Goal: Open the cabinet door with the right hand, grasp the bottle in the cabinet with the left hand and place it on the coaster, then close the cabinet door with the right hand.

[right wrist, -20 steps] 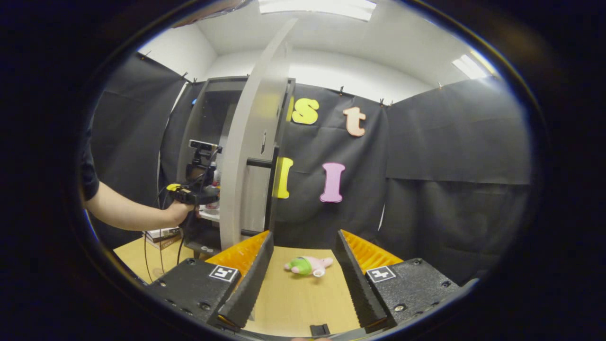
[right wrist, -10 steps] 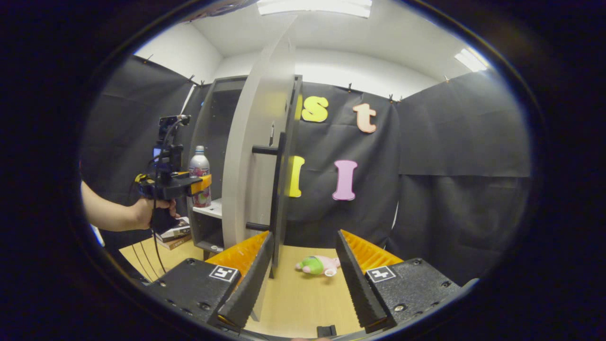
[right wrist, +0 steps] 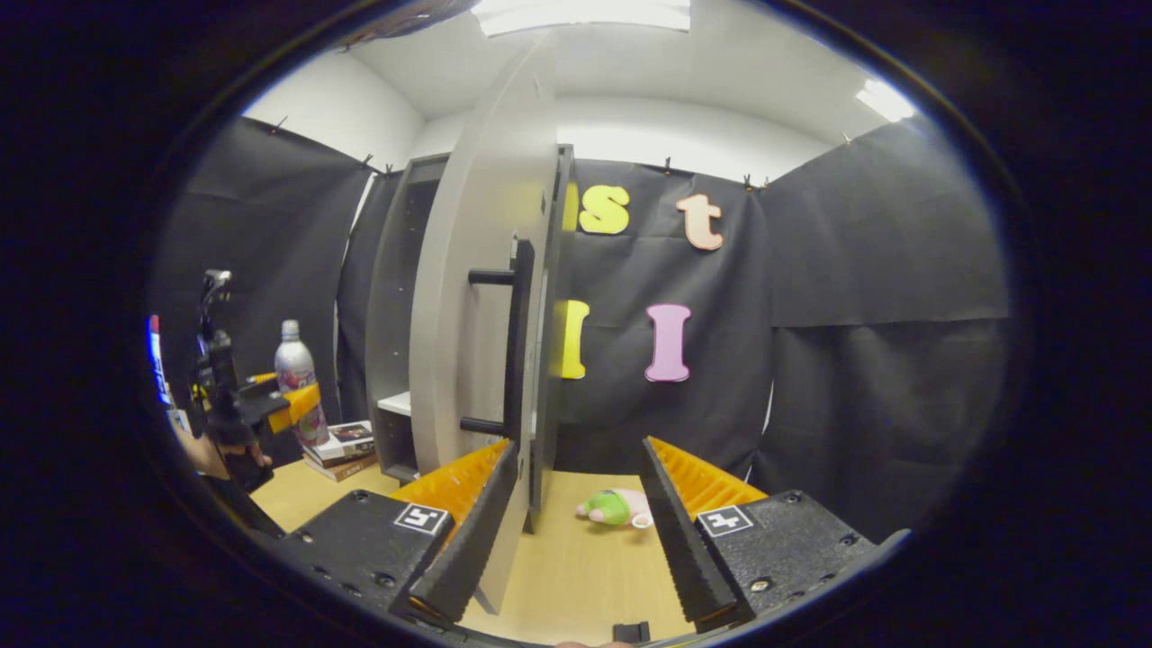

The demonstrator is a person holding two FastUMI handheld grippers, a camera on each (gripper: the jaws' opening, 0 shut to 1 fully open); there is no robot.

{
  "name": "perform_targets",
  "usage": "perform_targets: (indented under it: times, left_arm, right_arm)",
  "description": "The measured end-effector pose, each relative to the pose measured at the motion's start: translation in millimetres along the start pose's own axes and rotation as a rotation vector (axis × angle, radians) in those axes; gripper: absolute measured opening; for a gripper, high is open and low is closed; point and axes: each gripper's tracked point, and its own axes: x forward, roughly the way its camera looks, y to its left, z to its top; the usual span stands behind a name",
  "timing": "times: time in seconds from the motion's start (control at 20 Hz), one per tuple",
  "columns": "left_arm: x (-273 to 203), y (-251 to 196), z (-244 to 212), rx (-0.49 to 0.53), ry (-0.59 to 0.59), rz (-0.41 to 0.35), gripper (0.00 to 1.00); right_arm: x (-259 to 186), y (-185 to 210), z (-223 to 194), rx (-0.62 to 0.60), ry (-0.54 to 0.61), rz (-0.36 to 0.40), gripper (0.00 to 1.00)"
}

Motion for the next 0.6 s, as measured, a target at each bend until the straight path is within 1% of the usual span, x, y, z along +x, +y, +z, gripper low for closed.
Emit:
perform_targets:
  times: [0.1,0.2,0.45,0.6]
  left_arm:
    - [-12.1,-4.2,-40.0,0.054,0.025,-0.017,0.71]
    - [-17.7,-3.3,-78.2,0.082,0.074,-0.019,0.71]
    - [-15.6,32.1,-145.4,0.026,0.155,0.057,0.71]
    - [-13.1,56.8,-183.0,0.019,0.192,0.109,0.71]
  right_arm:
    - [0.3,-2.5,-5.1,0.008,0.025,-0.011,0.86]
    - [-1.0,-6.5,-3.8,0.004,0.039,-0.027,0.86]
    - [-8.7,-11.3,-7.5,-0.011,0.086,-0.072,0.86]
    - [-10.9,1.3,-14.8,-0.044,0.122,-0.072,0.86]
